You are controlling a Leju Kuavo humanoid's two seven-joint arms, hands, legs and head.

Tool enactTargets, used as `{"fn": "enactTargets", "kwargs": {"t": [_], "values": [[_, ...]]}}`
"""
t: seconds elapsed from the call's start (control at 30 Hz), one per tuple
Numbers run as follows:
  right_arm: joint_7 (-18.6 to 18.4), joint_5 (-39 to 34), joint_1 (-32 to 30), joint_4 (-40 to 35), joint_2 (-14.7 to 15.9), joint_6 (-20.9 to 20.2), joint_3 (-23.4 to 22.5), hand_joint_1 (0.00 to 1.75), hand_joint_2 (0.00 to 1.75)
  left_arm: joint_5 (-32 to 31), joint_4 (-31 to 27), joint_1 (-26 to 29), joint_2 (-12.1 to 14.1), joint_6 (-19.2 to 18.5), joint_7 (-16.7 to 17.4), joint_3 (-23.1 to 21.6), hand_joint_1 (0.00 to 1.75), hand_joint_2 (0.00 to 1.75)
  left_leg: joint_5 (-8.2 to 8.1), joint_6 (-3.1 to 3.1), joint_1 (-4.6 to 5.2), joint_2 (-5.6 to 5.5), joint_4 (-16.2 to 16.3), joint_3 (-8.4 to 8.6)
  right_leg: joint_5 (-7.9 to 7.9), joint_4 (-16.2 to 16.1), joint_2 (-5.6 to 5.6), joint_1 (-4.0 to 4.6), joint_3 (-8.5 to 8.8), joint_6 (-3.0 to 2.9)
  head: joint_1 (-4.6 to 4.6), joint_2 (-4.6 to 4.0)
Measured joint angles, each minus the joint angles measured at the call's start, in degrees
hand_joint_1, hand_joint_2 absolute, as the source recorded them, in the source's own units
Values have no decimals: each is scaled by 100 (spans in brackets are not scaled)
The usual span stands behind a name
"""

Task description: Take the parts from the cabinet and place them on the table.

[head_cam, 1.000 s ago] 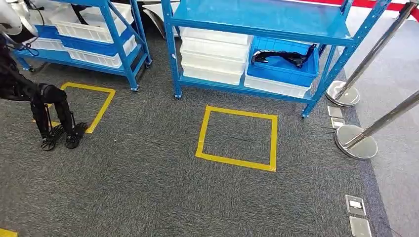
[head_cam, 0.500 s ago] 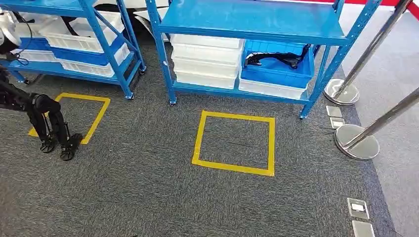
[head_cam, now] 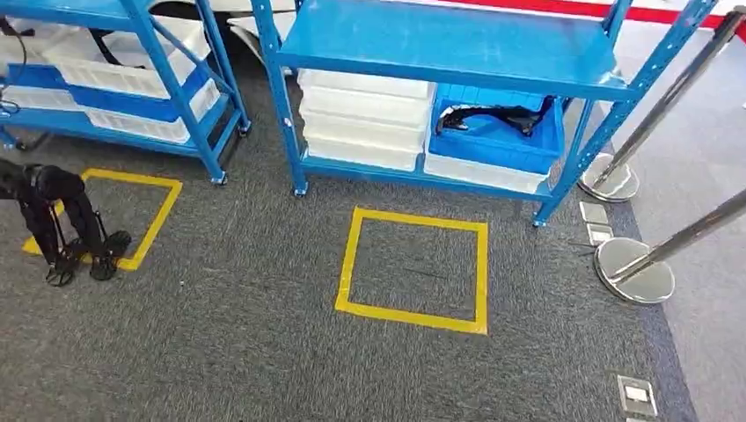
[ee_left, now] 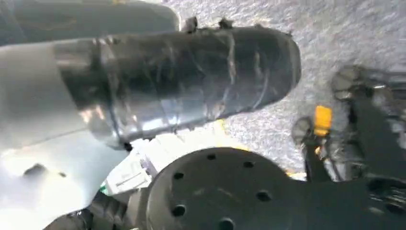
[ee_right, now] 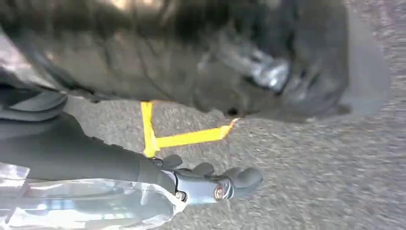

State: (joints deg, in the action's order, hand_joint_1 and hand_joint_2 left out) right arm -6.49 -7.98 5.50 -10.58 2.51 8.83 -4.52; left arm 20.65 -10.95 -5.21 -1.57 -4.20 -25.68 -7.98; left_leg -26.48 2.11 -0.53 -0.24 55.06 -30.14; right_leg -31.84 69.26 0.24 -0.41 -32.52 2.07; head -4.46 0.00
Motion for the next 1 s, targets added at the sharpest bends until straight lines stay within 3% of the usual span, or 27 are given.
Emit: {"fn": "enactTargets", "kwargs": {"t": [0.07, 0.1, 0.13, 0.17, 0.2, 0.23, 0.27, 0.3, 0.33, 0.37, 0.4, 0.43, 0.5, 0.57, 0.6, 0.63, 0.67, 0.7, 0.73, 0.77, 0.8, 0.83, 0.87, 0.9, 0.97, 1.0], "values": [[0, 0, -7, 0, -6, 0, 0, 0, 0, 0, 0, -2, -37, 2, 2, 0, 0, 0, -113, 5, -2, -16, -35, 167, -463, 456, -7, -22, -534, 40, 2, 0], [0, -2, -31, 2, -7, 0, 0, 0, 0, 0, 0, 6, -39, 6, 4, 0, 0, 0, -181, 0, -2, -31, -37, 262, -556, 409, -11, -26, -660, 43, 4, 0], [0, -2, -50, 2, -4, 0, 0, 0, 0, 0, 0, 19, -48, 11, 4, 0, 0, 0, -261, -9, -2, -46, -38, 376, -491, 175, -12, -25, -698, 28, 7, 0], [0, -2, -57, 2, -2, 0, 0, 0, 0, 0, 0, 21, -50, 11, 2, 0, 0, 0, -348, -26, 2, -46, -41, 497, -218, -227, -13, -15, -671, -15, 7, 0], [0, -2, -58, 2, 0, 0, 0, 0, 0, 0, 0, 16, -50, 11, 2, 0, 0, 0, -424, -36, 9, -45, -47, 587, 201, -656, -15, 0, -615, -72, 9, 0], [0, 0, -65, 4, 4, 0, 0, 0, 0, 0, 2, 21, -50, 11, 6, 0, 0, 0, -491, -48, -1, -42, -77, 535, 789, -1064, -47, 36, -568, -170, 9, 0], [-9, -2, -78, 9, 4, 0, 2, 0, 0, 0, 4, 6, -50, 11, 20, 0, 0, 0, -571, -91, 37, -71, -50, 643, 873, -1275, -67, 94, -647, -215, 9, 0], [-15, -2, -68, 7, 13, 0, 2, 0, 0, 0, 2, -14, -50, 13, 26, 0, 0, 0, -679, -126, 47, -87, -100, 694, 687, -1235, 4, 89, -592, -230, 37, 0], [-26, -4, -81, 7, 20, 0, 2, 0, 0, 0, 0, -15, -52, 15, 15, 0, 0, 0, -678, -145, 60, -79, -147, 856, 691, -1291, 5, 82, -510, -232, 33, 0], [-24, -7, -79, 7, 20, 0, 2, 0, 0, 0, 2, -5, -52, 20, 15, 0, 0, 0, -531, -188, 63, -76, -19, 886, 700, -1373, 17, 73, -401, -243, 33, 0], [-24, -18, -76, 2, 17, 0, 2, 0, 0, 0, 2, -14, -50, 20, 13, 0, 0, 0, -552, -207, 63, -74, 79, 888, 828, -1434, 16, 46, -179, -275, 26, 0], [-24, -57, -88, 2, 13, 0, 0, 0, 0, 0, 2, -21, -50, 24, 13, 0, 0, 0, -563, -225, 58, -54, 364, 853, 896, -1458, 5, 41, -89, -305, 9, 0], [-24, -98, -81, 7, 11, 0, 0, 0, 0, 0, 2, -38, -41, 24, 31, 0, 0, 0, -713, -273, 43, -45, 1142, 367, 816, -1465, 3, 38, 62, -358, 2, 0], [-24, -105, -59, 9, 0, 0, 0, 0, 0, 0, 2, -18, 33, 22, 31, 0, 0, 0, -1279, -323, 36, -44, 1613, -167, 692, -1515, 27, 38, 229, -392, -8, 0], [-24, -98, -59, 9, -4, 0, 0, 0, 0, 0, 2, -5, 57, 24, 31, -2, 0, 0, -1616, -347, 26, -43, 1582, -327, 617, -1536, 60, 34, 332, -394, -13, 0], [-24, -83, -59, 9, -9, 0, 0, 0, 0, 0, 2, 8, 72, 24, 31, -2, 0, 0, -1828, -363, 15, -42, 1443, -428, 541, -1540, 91, 32, 438, -389, -15, 0], [-24, -57, -68, 11, -13, 0, 2, 0, 0, 0, 2, 24, 85, 24, 31, -2, 0, 0, -1799, -362, 5, -42, 1208, -490, 455, -1540, 110, 32, 546, -378, -13, 0], [-24, -46, -93, 11, -18, 2, 2, 0, 0, 0, 2, 31, 88, 24, 31, -2, 0, 0, -1427, -349, -1, -43, 896, -531, 365, -1539, 116, 32, 652, -364, -13, 0], [-24, -42, -101, 15, -22, 2, 2, 0, 0, 0, 9, 63, 88, 26, 35, -2, 0, 0, -568, -319, -2, -51, 488, -559, 265, -1540, 118, 34, 663, -344, -11, 0], [-24, -42, -94, 26, -26, 9, 2, 0, 0, 0, 13, 89, 88, 26, 57, -2, 0, 0, 407, -288, 3, -57, 167, -598, 188, -1519, 148, 39, 701, -312, -6, 0], [-24, -39, -73, 20, -30, 11, 2, 0, 0, 0, 13, 63, 88, 26, 61, 0, 0, 0, 330, -236, 27, -51, 159, -565, 100, -1508, 212, 63, 737, -266, -15, 0], [-28, -35, -63, 17, -33, 13, 4, 0, 0, 0, 13, 54, 88, 28, 39, 0, 0, 0, 306, -201, 40, -68, 127, -529, 56, -1547, 196, 51, 819, -220, 0, 0], [-26, -31, -54, 13, -28, 20, 7, 0, 0, 0, 11, 43, 88, 26, 26, -4, 0, 0, 290, -166, 32, -59, 90, -495, 122, -1488, 191, 54, 891, -194, -17, 0], [-26, -28, -26, 11, -26, 20, 7, 0, 0, 0, 11, 7, 88, 24, 33, -2, 0, 0, 303, -137, 3, -44, 87, -444, 123, -1383, 193, 53, 832, -191, 0, 0], [-26, -28, 8, 11, -20, 22, 9, 0, 0, 0, 7, -17, 72, 22, 35, -2, 0, 0, 256, -69, -14, -42, 86, -332, 235, -657, 65, 45, 377, -114, -4, 0], [-26, -28, 8, 9, -17, 22, 9, 0, 0, 0, 7, -22, 18, 24, 55, -2, 0, 0, 210, -51, -17, -41, 85, -295, 141, -190, 41, 26, 55, -79, -4, 0]]}}
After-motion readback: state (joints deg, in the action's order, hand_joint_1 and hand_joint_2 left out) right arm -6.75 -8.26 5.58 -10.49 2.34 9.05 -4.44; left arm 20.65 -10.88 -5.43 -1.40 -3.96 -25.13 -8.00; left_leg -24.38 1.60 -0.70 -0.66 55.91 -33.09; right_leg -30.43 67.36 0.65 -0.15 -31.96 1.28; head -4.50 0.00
